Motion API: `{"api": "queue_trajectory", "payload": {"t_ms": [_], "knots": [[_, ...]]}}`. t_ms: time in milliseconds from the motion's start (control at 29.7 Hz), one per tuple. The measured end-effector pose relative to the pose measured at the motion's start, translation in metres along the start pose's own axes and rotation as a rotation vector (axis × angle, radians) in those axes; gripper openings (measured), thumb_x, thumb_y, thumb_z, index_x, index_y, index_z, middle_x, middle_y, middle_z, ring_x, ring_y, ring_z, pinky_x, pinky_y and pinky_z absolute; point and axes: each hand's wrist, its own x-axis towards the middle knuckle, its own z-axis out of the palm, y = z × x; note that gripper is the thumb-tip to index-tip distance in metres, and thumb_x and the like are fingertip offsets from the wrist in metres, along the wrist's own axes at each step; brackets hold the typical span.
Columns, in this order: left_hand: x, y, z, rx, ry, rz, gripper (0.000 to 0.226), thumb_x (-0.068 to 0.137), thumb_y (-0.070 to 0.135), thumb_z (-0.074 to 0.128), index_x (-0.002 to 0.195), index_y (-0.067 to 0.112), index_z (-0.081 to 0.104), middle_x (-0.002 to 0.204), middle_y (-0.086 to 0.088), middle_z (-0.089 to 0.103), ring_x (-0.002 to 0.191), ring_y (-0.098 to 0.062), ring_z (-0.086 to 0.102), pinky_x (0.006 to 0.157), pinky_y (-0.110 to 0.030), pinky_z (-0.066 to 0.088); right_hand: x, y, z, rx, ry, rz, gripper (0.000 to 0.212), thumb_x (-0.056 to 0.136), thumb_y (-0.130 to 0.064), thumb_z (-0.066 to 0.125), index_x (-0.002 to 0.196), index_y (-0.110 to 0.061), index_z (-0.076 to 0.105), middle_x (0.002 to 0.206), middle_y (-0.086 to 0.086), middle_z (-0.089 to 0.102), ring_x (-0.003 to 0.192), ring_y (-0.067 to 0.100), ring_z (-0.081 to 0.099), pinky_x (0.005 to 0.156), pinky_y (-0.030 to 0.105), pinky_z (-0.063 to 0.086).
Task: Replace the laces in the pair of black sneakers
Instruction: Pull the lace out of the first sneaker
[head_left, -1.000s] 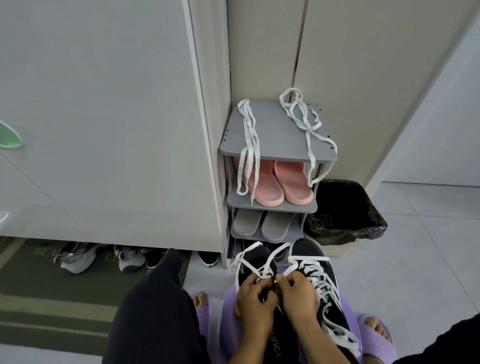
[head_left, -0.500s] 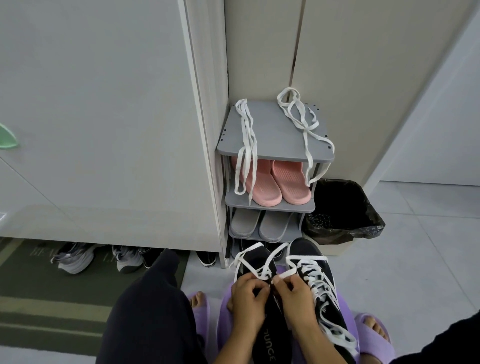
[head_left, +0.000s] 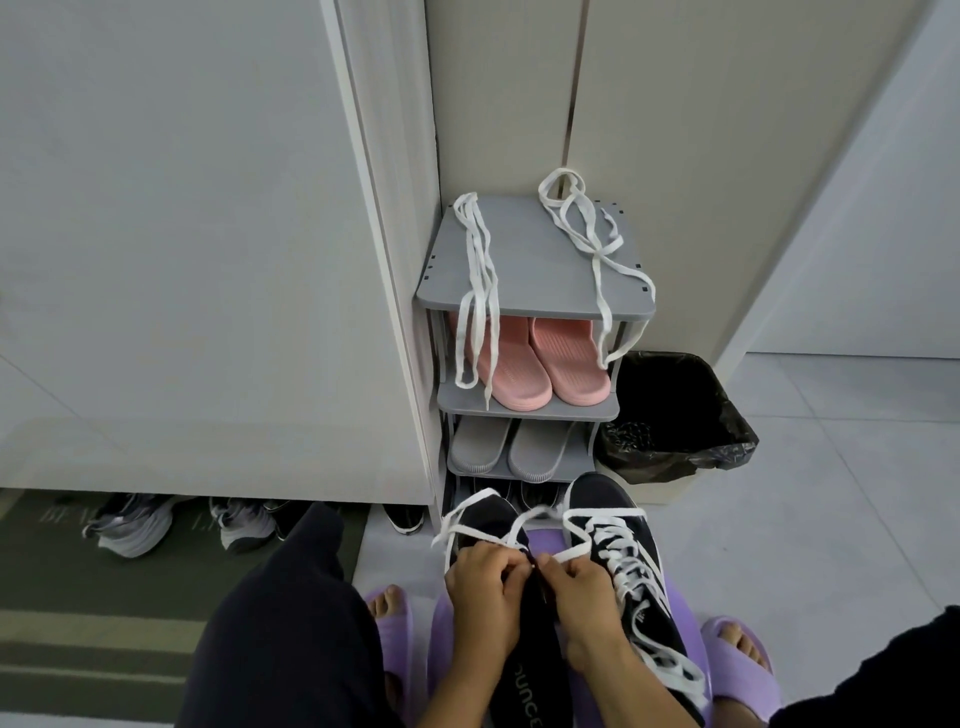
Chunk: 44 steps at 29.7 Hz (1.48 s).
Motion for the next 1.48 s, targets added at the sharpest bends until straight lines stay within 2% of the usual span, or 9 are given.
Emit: {"api": "queue_trajectory", "payload": {"t_ms": [236,337,539,674,809,877,978,1281,1483], "knots": [[-0.007,-0.002,-0.008,-0.020,-0.021,-0.036,0.025,0.070,0.037,0.052,0.095,0.038,0.051,0.069,0.036,0.055,0.074,0.005,0.049,0.076,-0.024,0.041,-0.002,0.000,0.002,-0.274,0.111,-0.261,0.021,0.092,-0.018,0.055,0.074,-0.007,0.055,0.065,0.003,0.063,0.059,0.015,0.057,0.057,0.023,0.043],[-0.006,-0.003,-0.011,-0.032,-0.035,-0.038,0.030,0.072,0.025,0.056,0.097,0.040,0.051,0.079,0.046,0.054,0.080,0.014,0.050,0.073,-0.011,0.037,-0.001,0.003,0.002,-0.226,0.059,-0.229,0.018,0.091,-0.019,0.057,0.077,-0.009,0.058,0.072,0.007,0.069,0.073,0.024,0.066,0.074,0.039,0.053],[-0.005,-0.007,-0.012,-0.291,0.080,-0.257,0.046,0.080,-0.005,0.063,0.075,0.040,0.057,0.087,0.004,0.064,0.086,-0.008,0.058,0.075,-0.010,0.044,-0.007,-0.019,-0.010,-0.122,0.090,-0.344,0.018,0.094,-0.012,0.051,0.078,-0.003,0.053,0.063,0.007,0.063,0.053,0.014,0.058,0.057,0.020,0.047],[-0.008,-0.002,-0.015,-0.234,0.103,-0.295,0.039,0.073,0.001,0.073,0.075,0.034,0.052,0.086,0.008,0.056,0.089,-0.020,0.053,0.076,-0.014,0.039,-0.001,-0.037,-0.011,0.075,0.054,-0.295,0.021,0.097,-0.016,0.047,0.081,-0.003,0.052,0.065,0.008,0.064,0.051,0.010,0.061,0.055,0.024,0.051],[-0.005,0.001,-0.020,-0.025,0.071,-0.237,0.034,0.076,0.010,0.074,0.071,0.036,0.052,0.083,0.016,0.043,0.093,-0.016,0.041,0.077,-0.006,0.029,0.001,-0.018,-0.004,-0.254,-0.069,-0.284,0.033,0.082,-0.039,0.063,0.083,-0.009,0.053,0.081,0.009,0.060,0.075,0.020,0.057,0.069,0.028,0.045],[-0.001,0.002,-0.022,0.071,0.003,-0.239,0.007,0.081,0.021,0.070,0.081,0.027,0.065,0.085,0.014,0.042,0.099,-0.015,0.039,0.076,-0.012,0.028,-0.001,-0.003,0.000,-0.351,-0.093,-0.318,0.018,0.079,-0.024,0.067,0.083,-0.012,0.054,0.080,0.003,0.057,0.078,0.018,0.055,0.067,0.018,0.041],[0.005,-0.003,-0.021,0.171,-0.078,-0.267,0.013,0.084,0.027,0.066,0.093,0.019,0.070,0.087,0.013,0.040,0.106,-0.015,0.038,0.088,-0.025,0.033,-0.010,0.005,0.003,-0.256,-0.115,-0.284,0.023,0.081,-0.003,0.065,0.099,-0.013,0.056,0.089,-0.006,0.059,0.083,0.005,0.056,0.067,0.003,0.041],[0.007,-0.009,-0.021,-0.157,0.019,-0.360,0.020,0.083,0.008,0.066,0.073,0.025,0.066,0.083,0.002,0.057,0.088,-0.020,0.056,0.081,-0.028,0.046,-0.007,0.010,-0.001,-0.137,-0.058,-0.228,0.021,0.086,-0.001,0.060,0.106,-0.001,0.062,0.087,-0.004,0.066,0.082,0.002,0.061,0.065,0.004,0.046],[0.008,-0.002,-0.029,-0.443,0.008,-0.467,0.015,0.087,0.006,0.059,0.075,0.012,0.063,0.073,-0.006,0.062,0.071,-0.016,0.055,0.059,-0.011,0.042,-0.010,0.007,-0.007,-0.149,-0.044,-0.262,0.016,0.089,-0.002,0.057,0.102,-0.006,0.066,0.085,-0.008,0.065,0.081,-0.002,0.059,0.066,0.004,0.045]]}}
